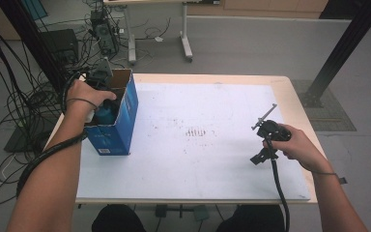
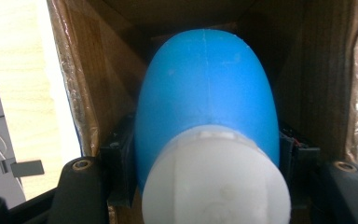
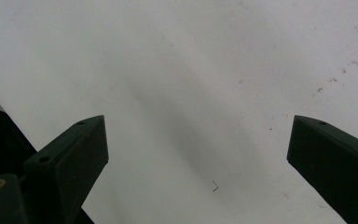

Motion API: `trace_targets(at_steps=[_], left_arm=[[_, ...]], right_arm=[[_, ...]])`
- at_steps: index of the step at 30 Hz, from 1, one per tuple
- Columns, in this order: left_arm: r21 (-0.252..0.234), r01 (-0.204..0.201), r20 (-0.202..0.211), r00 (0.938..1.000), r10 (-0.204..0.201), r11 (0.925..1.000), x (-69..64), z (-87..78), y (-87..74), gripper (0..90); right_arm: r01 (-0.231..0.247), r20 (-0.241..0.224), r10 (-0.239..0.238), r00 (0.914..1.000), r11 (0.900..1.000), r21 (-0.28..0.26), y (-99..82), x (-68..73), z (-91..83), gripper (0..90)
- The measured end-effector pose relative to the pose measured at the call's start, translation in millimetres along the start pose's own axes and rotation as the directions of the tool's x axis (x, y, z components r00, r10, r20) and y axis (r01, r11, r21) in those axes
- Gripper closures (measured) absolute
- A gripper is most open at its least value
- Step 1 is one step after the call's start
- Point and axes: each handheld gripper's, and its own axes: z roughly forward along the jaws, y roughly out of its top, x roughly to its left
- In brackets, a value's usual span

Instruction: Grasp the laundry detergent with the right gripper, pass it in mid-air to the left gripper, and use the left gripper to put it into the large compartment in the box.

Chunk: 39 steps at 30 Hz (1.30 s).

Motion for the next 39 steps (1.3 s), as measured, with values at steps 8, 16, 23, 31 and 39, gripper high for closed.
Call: trace_targets(at_steps=[8,16,23,31,39], left_arm=[[0.008,-0.007,-0.002,1.0,0.007,1.0,-0.9,1.0,-0.1,35.1],[0.012,-0.006,-0.013,0.9999,0.007,0.9999,-3.7,-2.3,1.2,33.0],[0.011,-0.011,-0.04,0.9991,0.012,0.9999,-5.8,-13.0,1.9,31.6],[0.002,-0.011,-0.048,0.9988,0.011,0.9999,-6.9,-24.2,1.1,30.6],[-0.02,-0.033,-0.055,0.998,0.032,0.9993,-12.4,-44.7,0.9,29.0]], right_arm=[[0.006,-0.003,-0.006,1.0,1.0,0.003,0.7,0.4,1.0,5.1],[0.002,-0.003,-0.002,1.0,1.0,-0.001,-0.2,-0.3,0.3,5.1],[0.009,0.0,-0.009,1.0,1.0,-0.002,-0.1,0.0,-0.2,5.1],[0.015,-0.004,-0.015,0.9999,0.9999,0.0,2.4,1.7,2.0,5.0],[0.019,-0.004,-0.019,0.9998,0.9998,-0.002,4.7,2.7,1.0,5.1]])
